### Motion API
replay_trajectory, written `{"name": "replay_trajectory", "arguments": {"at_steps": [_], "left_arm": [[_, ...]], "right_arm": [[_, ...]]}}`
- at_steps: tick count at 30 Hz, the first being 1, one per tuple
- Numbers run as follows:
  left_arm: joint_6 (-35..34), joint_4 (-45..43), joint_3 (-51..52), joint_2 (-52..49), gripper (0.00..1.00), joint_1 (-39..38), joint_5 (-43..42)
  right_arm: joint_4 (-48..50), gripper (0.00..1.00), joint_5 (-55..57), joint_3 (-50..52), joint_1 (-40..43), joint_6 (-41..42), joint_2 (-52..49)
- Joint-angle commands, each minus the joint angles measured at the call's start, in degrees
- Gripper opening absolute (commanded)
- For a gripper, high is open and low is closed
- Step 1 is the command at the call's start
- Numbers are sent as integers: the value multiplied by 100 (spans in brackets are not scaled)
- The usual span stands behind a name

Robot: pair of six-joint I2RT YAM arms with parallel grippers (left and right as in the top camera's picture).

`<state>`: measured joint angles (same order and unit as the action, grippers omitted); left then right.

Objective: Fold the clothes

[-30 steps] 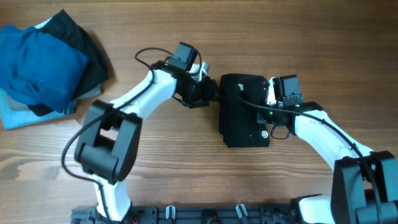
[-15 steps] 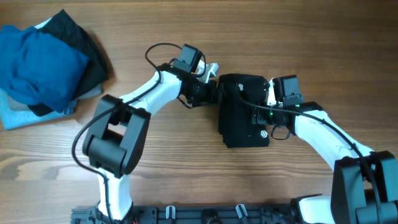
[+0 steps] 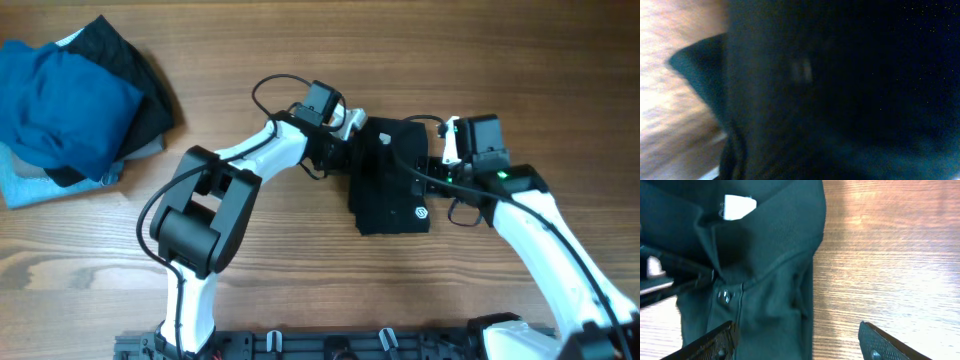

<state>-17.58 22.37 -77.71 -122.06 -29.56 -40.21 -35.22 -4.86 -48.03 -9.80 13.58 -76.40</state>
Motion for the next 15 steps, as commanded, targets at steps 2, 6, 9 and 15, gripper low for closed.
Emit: {"name": "replay_trajectory", "arguments": {"at_steps": [2,6,9,15], "left_arm": [[24,-269,31,-170,28,166,168],[52,-376,31,-168,4,201,170],[68,-389,28,-55,4,439,267],[-358,33,31,286,4,1058,435]], "right_arm": [[-66,82,149,-116,15,0,573],[-197,82,256,-116,15,-11,730],[-313,82,299,-116,15,-4,730],[-407,83,404,-116,15,-4,730]]}}
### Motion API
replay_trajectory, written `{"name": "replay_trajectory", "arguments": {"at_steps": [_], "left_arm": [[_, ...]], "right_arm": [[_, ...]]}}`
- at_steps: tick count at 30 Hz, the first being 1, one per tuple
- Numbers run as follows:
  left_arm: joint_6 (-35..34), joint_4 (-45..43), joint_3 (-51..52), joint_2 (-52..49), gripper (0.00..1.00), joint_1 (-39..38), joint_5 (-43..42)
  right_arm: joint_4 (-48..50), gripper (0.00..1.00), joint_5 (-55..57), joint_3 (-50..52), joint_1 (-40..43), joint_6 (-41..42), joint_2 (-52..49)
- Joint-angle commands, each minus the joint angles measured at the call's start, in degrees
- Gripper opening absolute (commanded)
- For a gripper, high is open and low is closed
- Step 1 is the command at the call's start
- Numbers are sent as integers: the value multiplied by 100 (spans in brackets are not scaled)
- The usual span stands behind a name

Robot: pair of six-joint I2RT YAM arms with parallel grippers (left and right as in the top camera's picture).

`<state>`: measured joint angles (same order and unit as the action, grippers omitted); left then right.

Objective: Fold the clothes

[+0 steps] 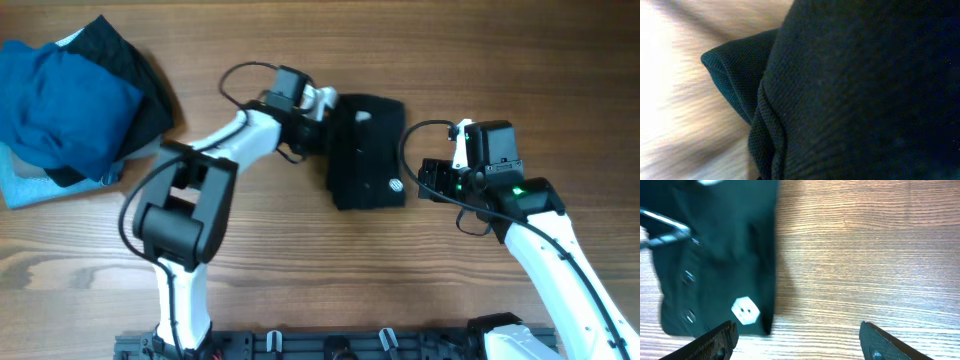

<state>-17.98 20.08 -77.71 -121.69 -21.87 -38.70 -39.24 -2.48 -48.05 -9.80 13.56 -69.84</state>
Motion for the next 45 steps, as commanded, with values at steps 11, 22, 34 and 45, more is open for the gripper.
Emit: {"name": "replay_trajectory", "arguments": {"at_steps": [11,22,34,45], "left_arm": [[-1532,870,31,223,49,-15,2347],[-1528,267,28,-59,4,-146,2776],[136,927,-116,2253,4,1241,3554],[319,-385,-118,3104,4,3668,3727]], "right_arm": [[66,83,162,-114,15,0,70],[9,86,164,-114,15,-7,70],[-11,87,164,-114,15,-4,70],[-48,87,162,-114,15,-2,70]]}}
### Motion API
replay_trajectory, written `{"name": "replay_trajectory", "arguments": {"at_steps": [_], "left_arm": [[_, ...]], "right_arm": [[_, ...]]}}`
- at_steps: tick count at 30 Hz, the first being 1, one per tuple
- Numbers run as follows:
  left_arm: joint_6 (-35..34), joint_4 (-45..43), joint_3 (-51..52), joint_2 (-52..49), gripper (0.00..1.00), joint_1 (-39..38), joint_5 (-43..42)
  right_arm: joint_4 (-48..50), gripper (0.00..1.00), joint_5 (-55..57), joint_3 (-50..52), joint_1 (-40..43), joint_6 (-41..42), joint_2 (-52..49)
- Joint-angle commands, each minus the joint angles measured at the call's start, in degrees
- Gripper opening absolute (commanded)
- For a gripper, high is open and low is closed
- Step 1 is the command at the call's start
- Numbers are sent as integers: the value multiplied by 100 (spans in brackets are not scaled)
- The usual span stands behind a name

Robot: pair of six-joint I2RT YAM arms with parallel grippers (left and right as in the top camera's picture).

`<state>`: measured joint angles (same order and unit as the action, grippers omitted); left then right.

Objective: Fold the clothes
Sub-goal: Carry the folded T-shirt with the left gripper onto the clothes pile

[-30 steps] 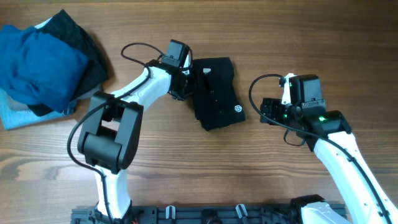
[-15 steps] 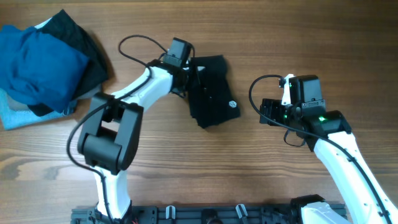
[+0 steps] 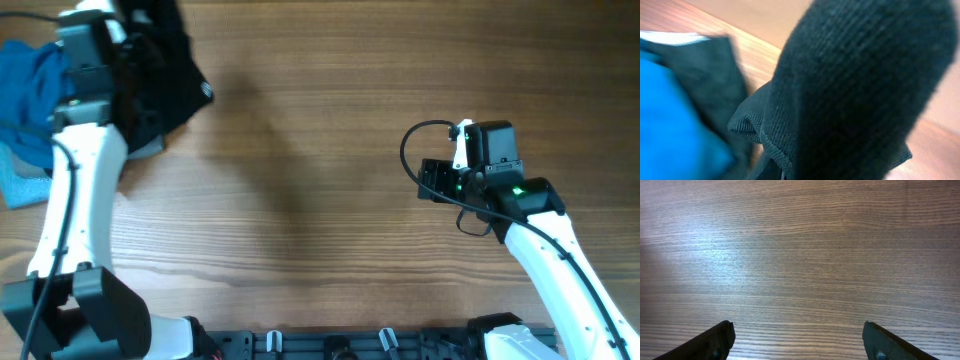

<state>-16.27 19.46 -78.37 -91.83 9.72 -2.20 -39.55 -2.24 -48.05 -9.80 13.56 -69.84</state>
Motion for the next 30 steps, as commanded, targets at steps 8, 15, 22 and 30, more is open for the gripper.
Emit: {"name": "replay_trajectory", "arguments": {"at_steps": [8,15,22,30], "left_arm": [[-387,-833,-50,-50,12,1558,37],[-697,-844,-50,-765,11,2164,13],[-695,-855,-50,-1104,39,2667,13],[-560,-966,-514,-492,85,3021,-835]], "right_arm": [[-22,87,138,-114,15,15,70],[-79,87,136,-111,13,15,68],[-81,88,138,-111,13,9,68],[-81,90,138,-111,13,-15,63]]}}
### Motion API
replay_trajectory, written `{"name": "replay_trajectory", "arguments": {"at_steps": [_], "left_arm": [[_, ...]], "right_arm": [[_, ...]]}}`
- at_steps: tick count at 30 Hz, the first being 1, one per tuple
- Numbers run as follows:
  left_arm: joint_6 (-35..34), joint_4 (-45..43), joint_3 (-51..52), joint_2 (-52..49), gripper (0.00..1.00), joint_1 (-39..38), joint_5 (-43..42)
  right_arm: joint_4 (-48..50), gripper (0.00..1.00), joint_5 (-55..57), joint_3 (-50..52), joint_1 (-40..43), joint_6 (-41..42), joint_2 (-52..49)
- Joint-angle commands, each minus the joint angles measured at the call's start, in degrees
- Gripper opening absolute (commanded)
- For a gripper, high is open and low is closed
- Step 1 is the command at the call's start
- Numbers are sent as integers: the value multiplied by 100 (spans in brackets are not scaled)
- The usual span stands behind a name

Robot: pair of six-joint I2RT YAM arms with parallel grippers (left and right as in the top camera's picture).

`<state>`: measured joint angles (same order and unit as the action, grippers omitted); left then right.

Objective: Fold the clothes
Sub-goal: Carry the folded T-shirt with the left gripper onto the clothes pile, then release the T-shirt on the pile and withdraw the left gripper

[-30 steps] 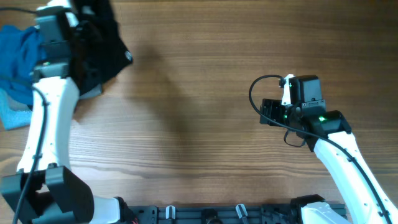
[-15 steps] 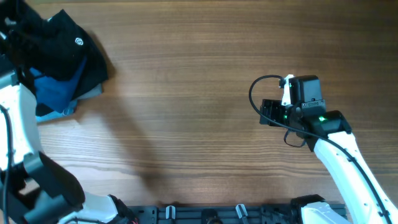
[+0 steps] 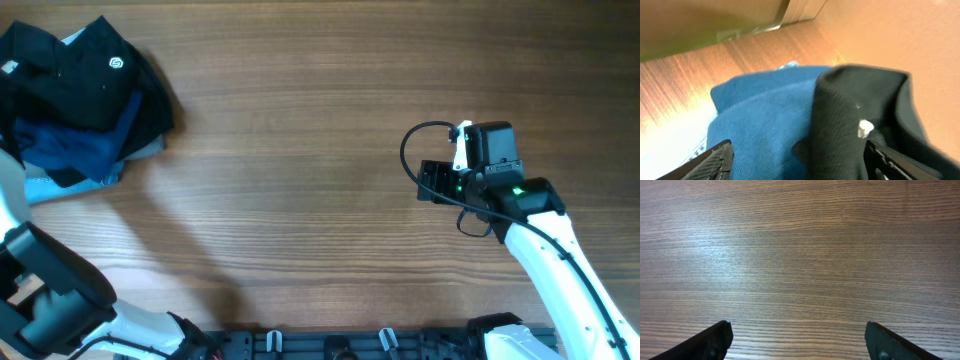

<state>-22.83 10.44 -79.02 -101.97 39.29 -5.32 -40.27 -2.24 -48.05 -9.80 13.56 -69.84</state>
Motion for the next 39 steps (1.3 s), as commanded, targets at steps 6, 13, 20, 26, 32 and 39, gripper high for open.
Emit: {"name": "replay_trajectory", "arguments": {"at_steps": [6,13,20,26,32,39], "left_arm": [[-79,181,-675,1047,87,-302,-2284],[7,660,-671,334,100,-992,-1698],[-52,697,-671,-1078,100,-236,-1672],[-140,625,-671,-1491,100,66,-2774],[-144,37,-671,-710,100,0,-3324],[-133,675,-671,791,100,-619,-3322]], "right_arm": [[-9,91,138,-111,13,-9,20],[-52,92,136,-111,13,11,-271],[-365,93,138,-111,13,-7,-282],[-323,94,138,-111,13,-9,-282],[-345,95,140,-111,13,-13,-282],[-157,96,138,-111,13,-9,-282]]}}
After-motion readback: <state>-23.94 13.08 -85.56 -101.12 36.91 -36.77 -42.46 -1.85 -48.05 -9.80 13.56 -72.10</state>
